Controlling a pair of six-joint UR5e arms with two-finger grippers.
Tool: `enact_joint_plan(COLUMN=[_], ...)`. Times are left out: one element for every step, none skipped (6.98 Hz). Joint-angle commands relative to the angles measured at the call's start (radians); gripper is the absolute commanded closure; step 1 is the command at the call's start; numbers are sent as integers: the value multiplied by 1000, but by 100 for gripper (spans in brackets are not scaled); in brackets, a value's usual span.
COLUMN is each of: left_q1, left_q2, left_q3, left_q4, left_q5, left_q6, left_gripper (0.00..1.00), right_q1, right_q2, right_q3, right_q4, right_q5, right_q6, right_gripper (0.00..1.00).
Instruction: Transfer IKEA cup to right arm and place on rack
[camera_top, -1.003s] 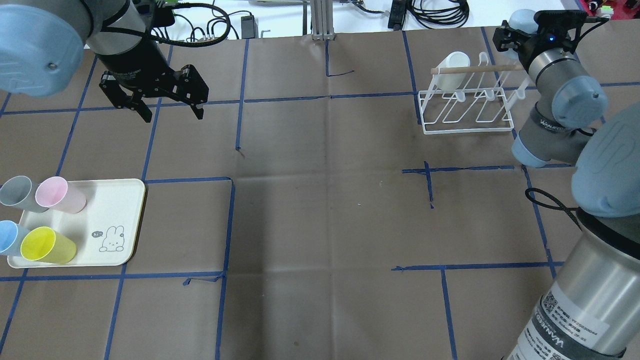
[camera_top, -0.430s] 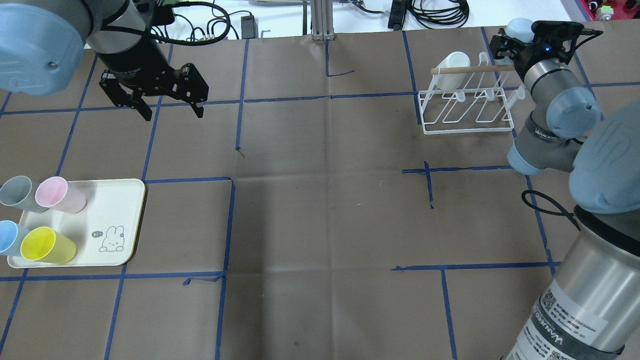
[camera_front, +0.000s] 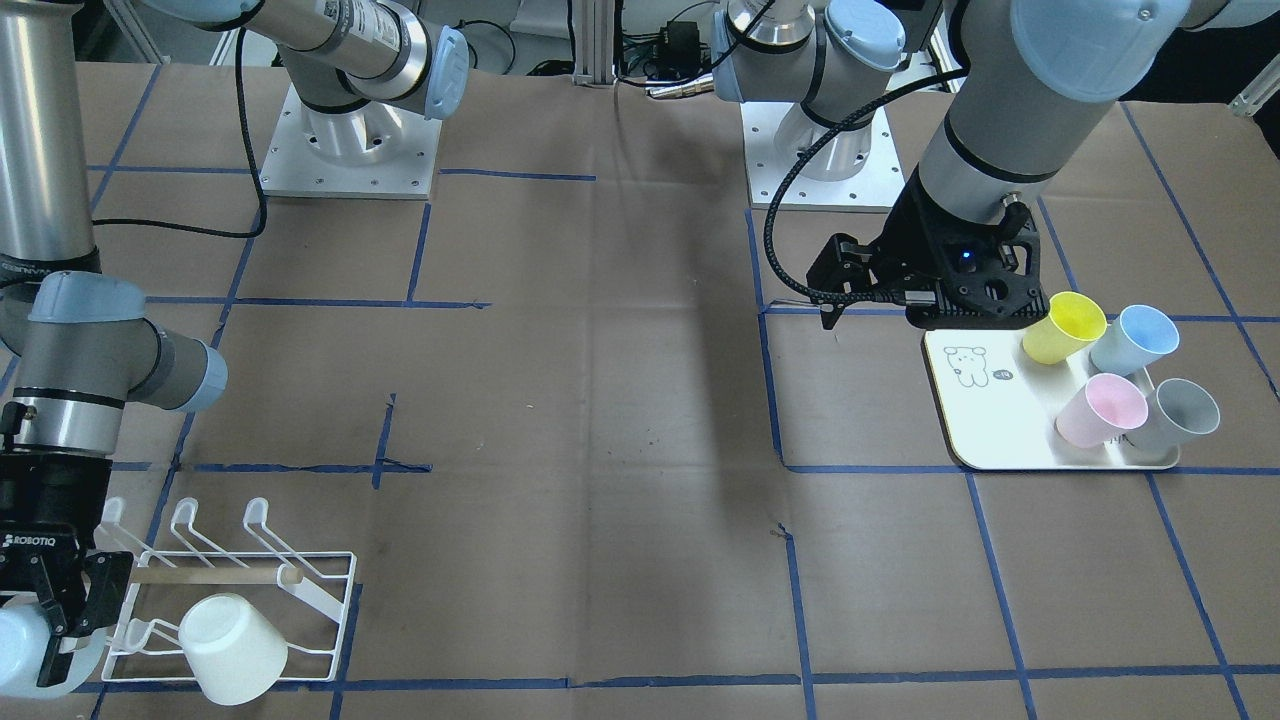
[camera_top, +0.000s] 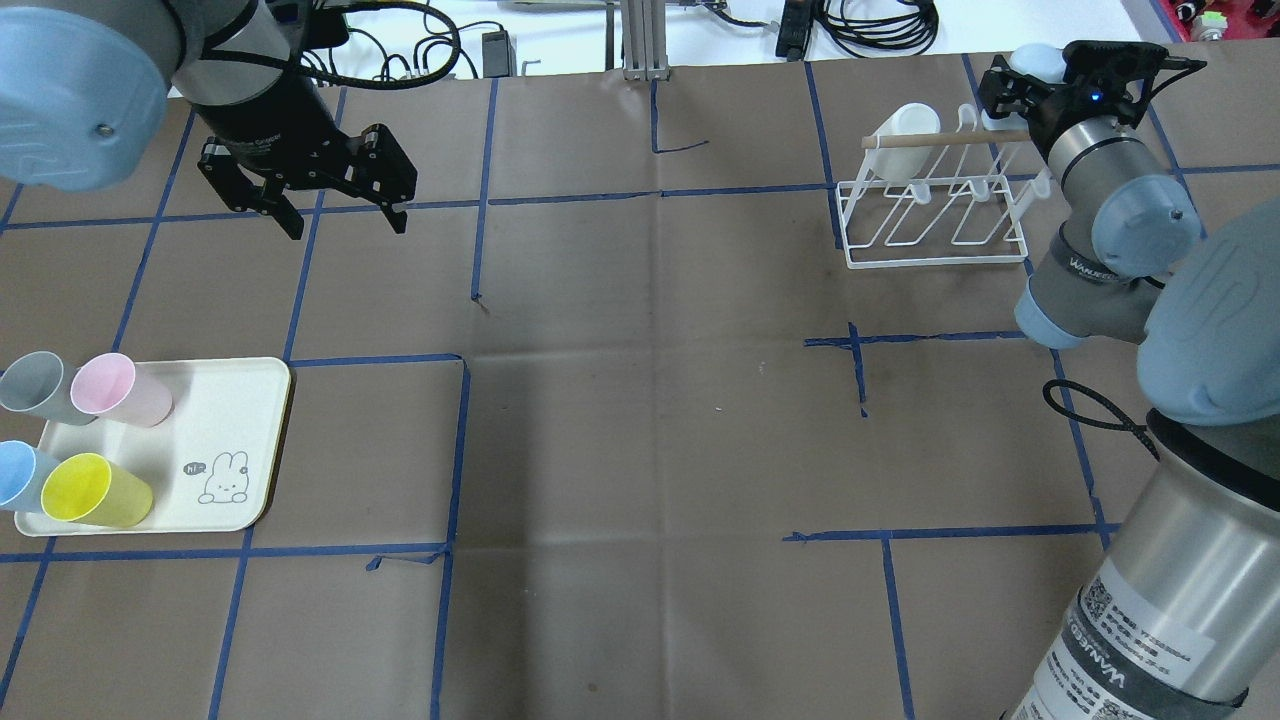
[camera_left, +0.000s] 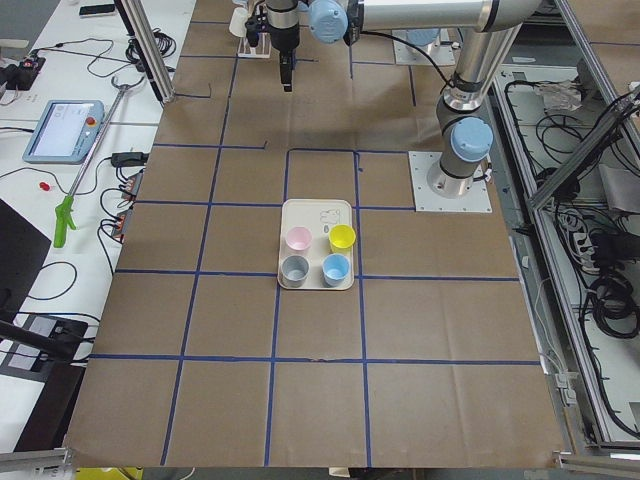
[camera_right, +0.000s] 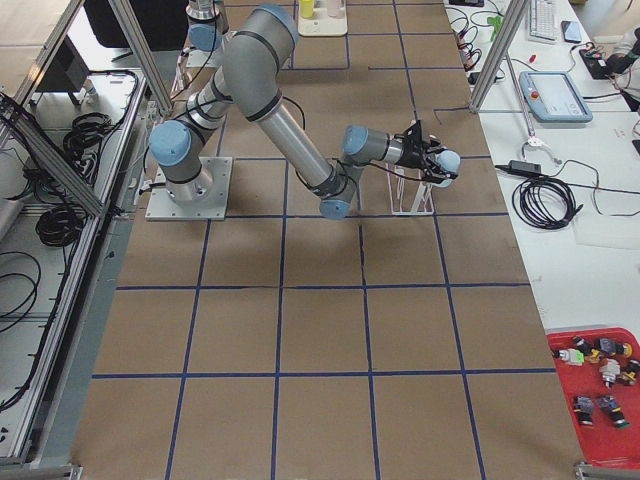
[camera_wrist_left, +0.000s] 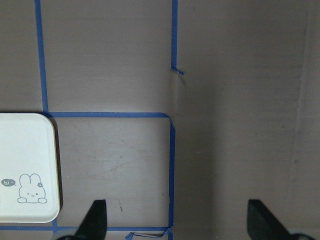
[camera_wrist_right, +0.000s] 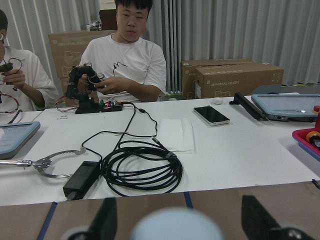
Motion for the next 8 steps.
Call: enact_joint_plan(left_q1=[0, 0, 0, 0, 0, 0, 0, 0], left_q2=[0, 1, 1, 0, -3, -3, -3, -3], left_q3=[1, -5, -10, -11, -14, -14, -14, -13], left_q4=[5, 24, 34, 38, 42, 42, 42, 44], left_q5=[0, 0, 0, 0, 0, 0, 2, 14], left_q6=[2, 4, 4, 4, 4, 4, 4, 4], left_gripper=[1, 1, 1, 1, 1, 1, 1, 1], right_q1=[0, 0, 6, 17, 32, 49, 70, 80], right_q2=[1, -13, -26, -65, -121, -192, -268, -346], right_q3=[-3, -9, -26, -38, -38, -38, -38, -41], right_q4=[-12, -2, 5, 46, 180, 310, 475, 652], right_q5=[-1, -4, -6, -6, -6, -7, -17, -18], right_q6=[3, 7, 7, 7, 7, 6, 0, -3], right_gripper=[1, 1, 0, 0, 0, 0, 0, 0])
